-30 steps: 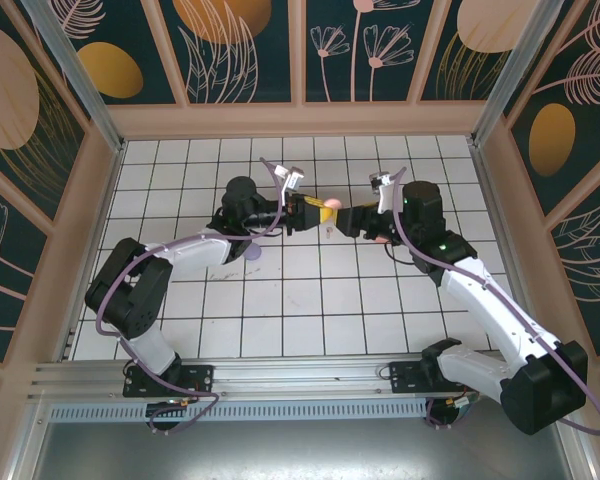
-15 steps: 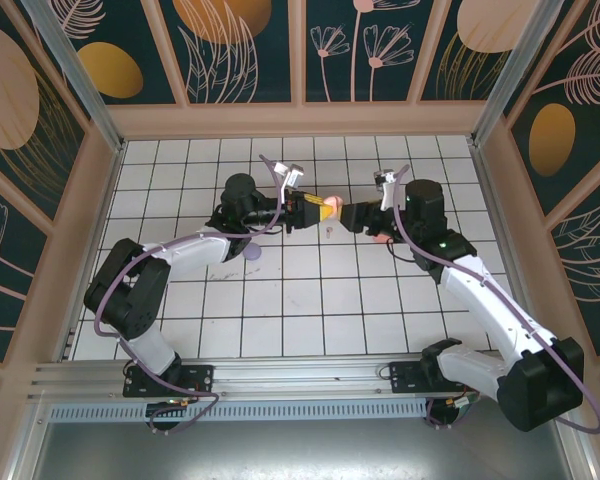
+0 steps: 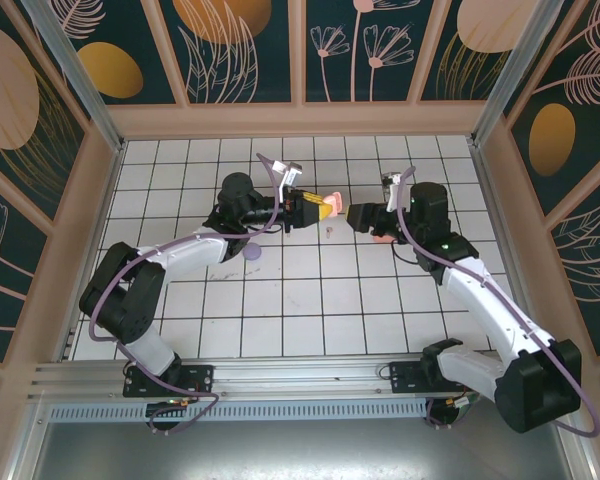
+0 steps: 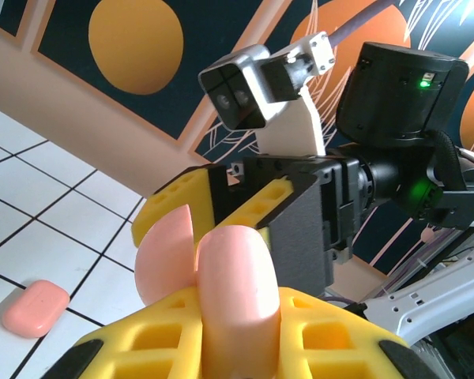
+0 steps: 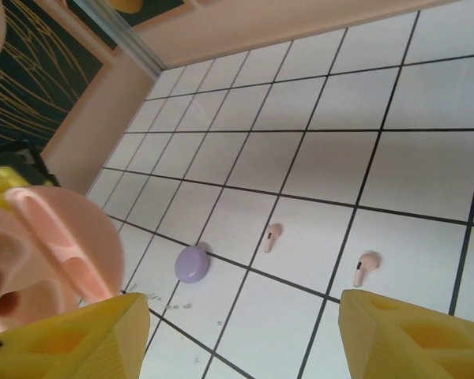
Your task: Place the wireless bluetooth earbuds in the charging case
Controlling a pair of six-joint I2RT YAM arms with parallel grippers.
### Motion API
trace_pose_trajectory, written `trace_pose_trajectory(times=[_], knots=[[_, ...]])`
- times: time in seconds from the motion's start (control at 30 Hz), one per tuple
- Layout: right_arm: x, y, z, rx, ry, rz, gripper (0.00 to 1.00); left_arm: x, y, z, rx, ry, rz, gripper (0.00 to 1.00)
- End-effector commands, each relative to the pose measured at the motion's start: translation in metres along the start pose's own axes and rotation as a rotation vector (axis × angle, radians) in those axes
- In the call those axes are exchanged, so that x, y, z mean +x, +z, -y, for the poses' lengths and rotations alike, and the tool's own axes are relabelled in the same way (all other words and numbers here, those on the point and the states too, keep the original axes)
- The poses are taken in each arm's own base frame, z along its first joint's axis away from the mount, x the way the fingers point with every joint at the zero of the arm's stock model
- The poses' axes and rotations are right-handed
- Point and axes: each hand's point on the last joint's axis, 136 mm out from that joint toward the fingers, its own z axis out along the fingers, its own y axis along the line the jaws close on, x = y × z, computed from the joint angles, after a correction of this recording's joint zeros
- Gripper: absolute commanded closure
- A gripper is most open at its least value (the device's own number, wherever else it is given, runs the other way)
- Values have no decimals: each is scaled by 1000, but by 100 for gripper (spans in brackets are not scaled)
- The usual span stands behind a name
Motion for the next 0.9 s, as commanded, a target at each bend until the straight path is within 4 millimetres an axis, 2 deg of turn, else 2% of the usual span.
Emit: trace_pose_trajectory(times=[0.0,0.1,0.4,0.87], knots=[[-2,-11,-19,-82,-8,6,37,-10,-1,17,43,66,14,100],[-2,-15,-30,-137,-19,5,41,-11,-1,19,51,67,16,100],[-7,-11,-37,-191,-2,15,54,-15,-1,24,76,60,30,100],[-18,-3,-43,-227,11,29,56,-17,-1,26,86,54,38,100]])
